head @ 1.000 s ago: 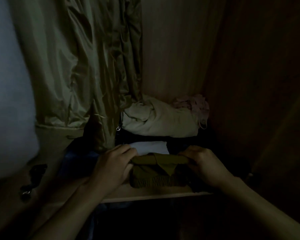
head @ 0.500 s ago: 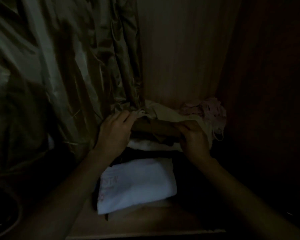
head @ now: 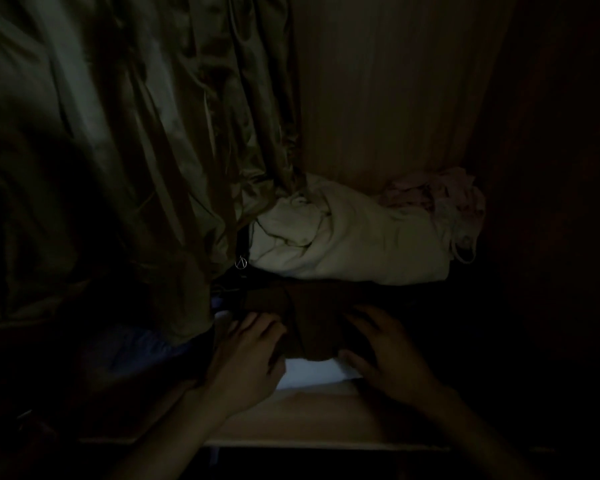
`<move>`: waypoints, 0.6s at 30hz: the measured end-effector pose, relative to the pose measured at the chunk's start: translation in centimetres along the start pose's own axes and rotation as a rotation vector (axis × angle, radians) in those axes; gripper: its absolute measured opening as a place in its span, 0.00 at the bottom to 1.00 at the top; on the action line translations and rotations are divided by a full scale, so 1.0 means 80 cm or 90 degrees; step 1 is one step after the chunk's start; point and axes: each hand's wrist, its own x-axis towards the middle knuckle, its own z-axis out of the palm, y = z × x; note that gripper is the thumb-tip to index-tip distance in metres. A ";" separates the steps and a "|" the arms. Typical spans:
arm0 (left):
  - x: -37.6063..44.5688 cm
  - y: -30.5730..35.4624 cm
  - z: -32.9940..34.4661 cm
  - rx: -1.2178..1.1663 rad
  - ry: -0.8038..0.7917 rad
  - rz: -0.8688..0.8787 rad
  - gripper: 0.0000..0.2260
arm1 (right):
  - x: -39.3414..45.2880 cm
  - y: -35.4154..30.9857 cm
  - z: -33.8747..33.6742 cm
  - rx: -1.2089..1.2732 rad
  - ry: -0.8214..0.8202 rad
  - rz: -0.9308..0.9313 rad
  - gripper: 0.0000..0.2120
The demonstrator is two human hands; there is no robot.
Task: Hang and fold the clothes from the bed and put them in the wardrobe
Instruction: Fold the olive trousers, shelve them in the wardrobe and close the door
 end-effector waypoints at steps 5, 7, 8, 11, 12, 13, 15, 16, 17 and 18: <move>0.021 0.023 0.011 0.021 0.024 -0.069 0.21 | 0.026 -0.038 0.018 -0.026 0.015 -0.019 0.30; 0.014 0.012 0.025 0.018 -0.044 -0.104 0.25 | 0.023 -0.027 0.034 -0.026 -0.054 -0.006 0.33; 0.007 0.004 0.031 0.012 -0.070 -0.126 0.27 | 0.019 -0.018 0.039 -0.023 -0.072 0.007 0.35; -0.006 -0.011 0.041 0.007 -0.106 -0.179 0.31 | 0.009 0.001 0.041 -0.035 -0.115 0.039 0.37; -0.007 -0.012 0.041 0.014 -0.112 -0.184 0.32 | 0.009 0.002 0.039 -0.040 -0.121 0.040 0.38; -0.007 -0.011 0.039 0.017 -0.118 -0.184 0.33 | 0.010 0.000 0.036 -0.047 -0.135 0.042 0.39; -0.006 -0.008 0.032 0.010 -0.124 -0.185 0.34 | 0.011 -0.008 0.029 -0.063 -0.152 0.051 0.43; -0.006 -0.006 0.025 0.004 -0.120 -0.187 0.34 | 0.010 -0.013 0.023 -0.064 -0.146 0.057 0.46; -0.007 -0.004 0.018 -0.002 -0.110 -0.188 0.34 | 0.007 -0.018 0.016 -0.057 -0.135 0.070 0.49; -0.009 -0.001 0.011 -0.004 -0.096 -0.185 0.34 | 0.004 -0.024 0.008 -0.044 -0.119 0.081 0.51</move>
